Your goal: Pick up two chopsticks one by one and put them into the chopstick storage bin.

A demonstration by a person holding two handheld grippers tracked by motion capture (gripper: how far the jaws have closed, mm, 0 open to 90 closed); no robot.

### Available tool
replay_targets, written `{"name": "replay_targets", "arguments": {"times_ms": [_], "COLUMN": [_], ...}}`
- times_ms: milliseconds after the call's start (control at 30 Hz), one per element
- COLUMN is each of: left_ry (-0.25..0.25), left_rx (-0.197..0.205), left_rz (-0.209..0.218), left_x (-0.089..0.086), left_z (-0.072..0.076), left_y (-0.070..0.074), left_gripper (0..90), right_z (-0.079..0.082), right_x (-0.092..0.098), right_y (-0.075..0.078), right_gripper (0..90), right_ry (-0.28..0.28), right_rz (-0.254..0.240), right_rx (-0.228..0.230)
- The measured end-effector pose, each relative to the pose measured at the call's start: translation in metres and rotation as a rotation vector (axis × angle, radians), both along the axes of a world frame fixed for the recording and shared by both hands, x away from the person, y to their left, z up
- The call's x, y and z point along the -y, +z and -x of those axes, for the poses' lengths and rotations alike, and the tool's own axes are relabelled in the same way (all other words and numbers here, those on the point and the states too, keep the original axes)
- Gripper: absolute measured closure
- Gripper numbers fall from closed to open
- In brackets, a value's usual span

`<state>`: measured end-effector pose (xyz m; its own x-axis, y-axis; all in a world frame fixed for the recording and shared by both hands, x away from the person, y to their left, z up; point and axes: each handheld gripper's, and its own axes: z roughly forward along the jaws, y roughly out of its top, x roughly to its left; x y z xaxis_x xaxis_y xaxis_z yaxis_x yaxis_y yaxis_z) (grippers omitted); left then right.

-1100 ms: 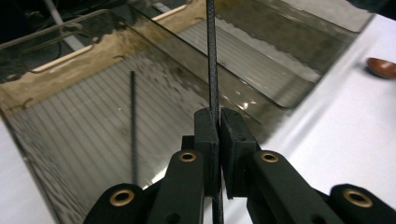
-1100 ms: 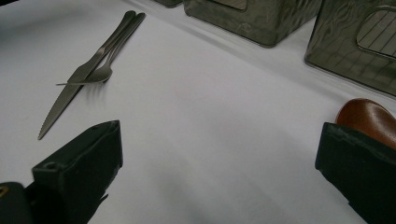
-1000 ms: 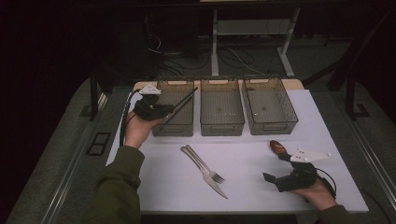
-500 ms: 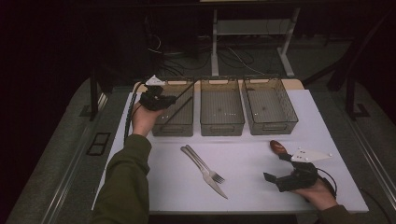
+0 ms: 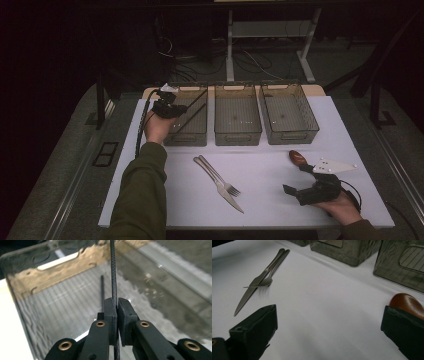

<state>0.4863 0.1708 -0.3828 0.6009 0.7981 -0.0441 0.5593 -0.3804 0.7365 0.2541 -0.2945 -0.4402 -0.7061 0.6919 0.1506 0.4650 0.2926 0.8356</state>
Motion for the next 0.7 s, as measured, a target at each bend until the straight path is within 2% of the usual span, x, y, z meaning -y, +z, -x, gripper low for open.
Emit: {"name": "replay_targets", "arguments": {"times_ms": [267,333,433,600,700], "left_ry": [0.015,0.019,0.02,0.005,-0.008], "left_rx": [-0.004,0.001,0.008,0.021,0.034], "left_rz": [-0.023,-0.027,-0.024,0.005,0.008], "left_x": [0.002,0.003,0.003,0.002,0.001], "left_z": [-0.001,-0.001,0.0,0.005,0.012], "left_y": [-0.003,-0.002,-0.001,0.008,0.016], "left_gripper": [83.4,77.6,74.0,70.0,66.2], "right_z": [0.0,0.0,0.0,0.0,0.0], "right_x": [0.002,0.001,0.001,0.001,0.001], "right_y": [0.0,0.0,0.0,0.0,0.0], "right_gripper": [0.2,0.2,0.2,0.2,0.2], "right_ry": [-0.003,-0.004,-0.003,-0.004,-0.002], "right_rz": [-0.001,-0.001,-0.001,-0.001,0.0], "right_rx": [0.003,0.002,0.002,0.002,-0.002]}}
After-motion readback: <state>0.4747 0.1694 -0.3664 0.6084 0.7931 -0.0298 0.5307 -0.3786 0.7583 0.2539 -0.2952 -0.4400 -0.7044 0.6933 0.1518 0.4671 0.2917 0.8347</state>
